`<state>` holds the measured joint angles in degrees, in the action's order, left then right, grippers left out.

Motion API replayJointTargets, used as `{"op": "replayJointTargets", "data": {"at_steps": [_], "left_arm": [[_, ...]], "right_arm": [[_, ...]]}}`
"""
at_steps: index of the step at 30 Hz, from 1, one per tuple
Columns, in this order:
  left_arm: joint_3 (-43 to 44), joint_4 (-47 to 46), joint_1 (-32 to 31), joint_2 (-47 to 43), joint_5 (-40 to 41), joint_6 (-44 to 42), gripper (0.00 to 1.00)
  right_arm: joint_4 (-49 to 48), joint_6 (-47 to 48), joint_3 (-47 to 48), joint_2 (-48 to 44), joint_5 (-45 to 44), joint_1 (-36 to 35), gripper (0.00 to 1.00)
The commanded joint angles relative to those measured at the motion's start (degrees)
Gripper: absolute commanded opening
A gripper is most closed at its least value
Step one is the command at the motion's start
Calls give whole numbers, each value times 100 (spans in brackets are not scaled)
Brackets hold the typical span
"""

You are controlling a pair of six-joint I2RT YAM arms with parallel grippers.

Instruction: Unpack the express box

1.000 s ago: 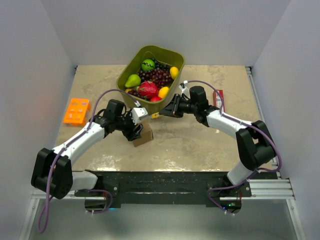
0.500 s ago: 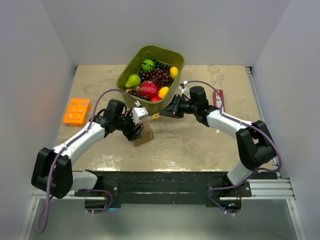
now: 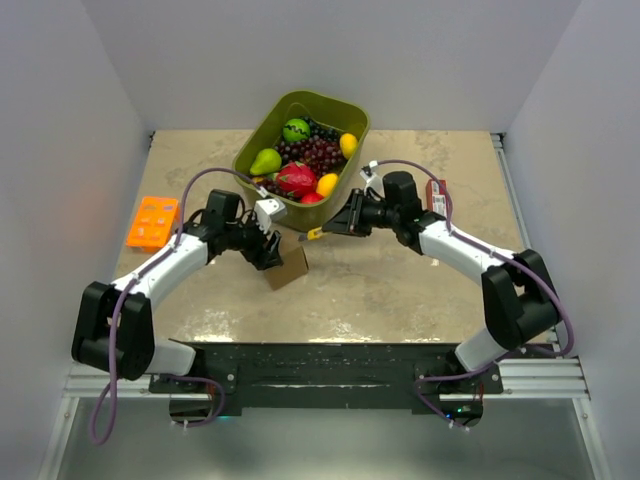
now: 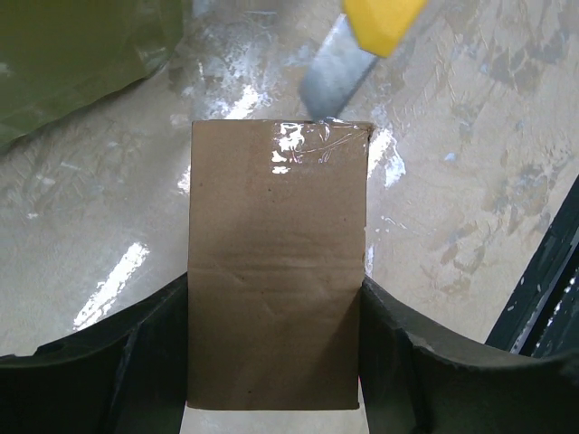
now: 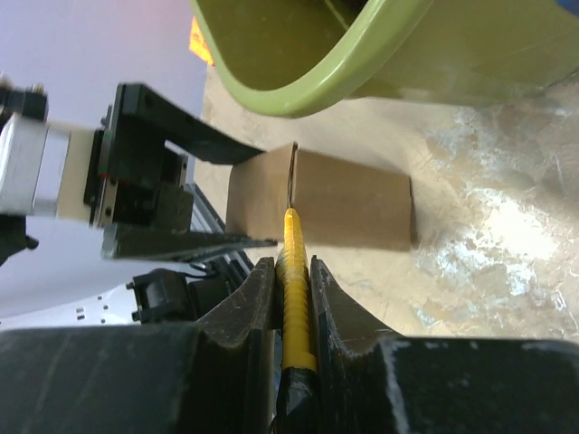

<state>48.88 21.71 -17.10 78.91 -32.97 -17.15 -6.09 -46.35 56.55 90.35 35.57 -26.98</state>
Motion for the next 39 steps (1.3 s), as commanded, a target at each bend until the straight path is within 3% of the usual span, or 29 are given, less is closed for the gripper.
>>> {"op": "replayJointTargets", "data": {"at_steps": [1, 5, 10, 13, 14, 18, 21, 22, 23, 24, 27, 29, 30, 33, 36, 37, 39], "left_arm": [[-81, 43, 190, 247, 722, 124, 0], [-89, 0, 207, 274, 792, 141, 0], [-98, -9, 216, 309, 644, 115, 0], [-72, 17, 173, 291, 415, -51, 0], [-72, 26, 164, 265, 388, -165, 0], [-89, 52, 155, 63, 301, -298, 1], [-133, -18, 146, -121, 72, -280, 16], [-142, -44, 128, -174, 19, -280, 26], [-160, -97, 120, -227, 19, -263, 32], [-177, -123, 119, -332, -33, -254, 40], [-247, -159, 119, -525, -130, -245, 53], [-335, -185, 119, -605, -218, -298, 56], [-362, -203, 119, -666, -245, -298, 58], [-511, -176, 111, -772, -210, -421, 59], [-590, -98, 111, -807, -157, -623, 60], [-599, -54, 111, -799, -157, -710, 60], [-582, -10, 111, -764, -200, -799, 61]], "right_arm": [[485, 275, 14, -263, 284, -53, 0], [591, 389, 40, -324, 389, -44, 0], [1424, 916, 381, -762, 118, 88, 0], [2249, 2125, 1012, -1236, -1065, 167, 0], [2444, 2974, 1102, -1369, -1427, 150, 0], [2130, 5359, 701, -2081, -2966, 97, 0], [1577, 7328, -238, -2617, -3661, 105, 0], [1349, 7812, -877, -2758, -3811, 105, 0], [712, 8739, -1231, -3029, -4221, 97, 0], [323, 9140, -1574, -3110, -4408, 97, 0], [-1085, 10389, -2700, -3173, -4796, 97, 0], [-1629, 10698, -3097, -3076, -4779, 97, 0], [-1659, 10691, -3133, -2902, -4744, 88, 7], [-1466, 10647, -3098, -2619, -4735, -26, 14], [-589, 10542, -2879, -2469, -4411, -105, 46], [-291, 10419, -2643, -2495, -4175, -114, 66], [772, 9875, -2247, -2548, -3875, -123, 87]]}}
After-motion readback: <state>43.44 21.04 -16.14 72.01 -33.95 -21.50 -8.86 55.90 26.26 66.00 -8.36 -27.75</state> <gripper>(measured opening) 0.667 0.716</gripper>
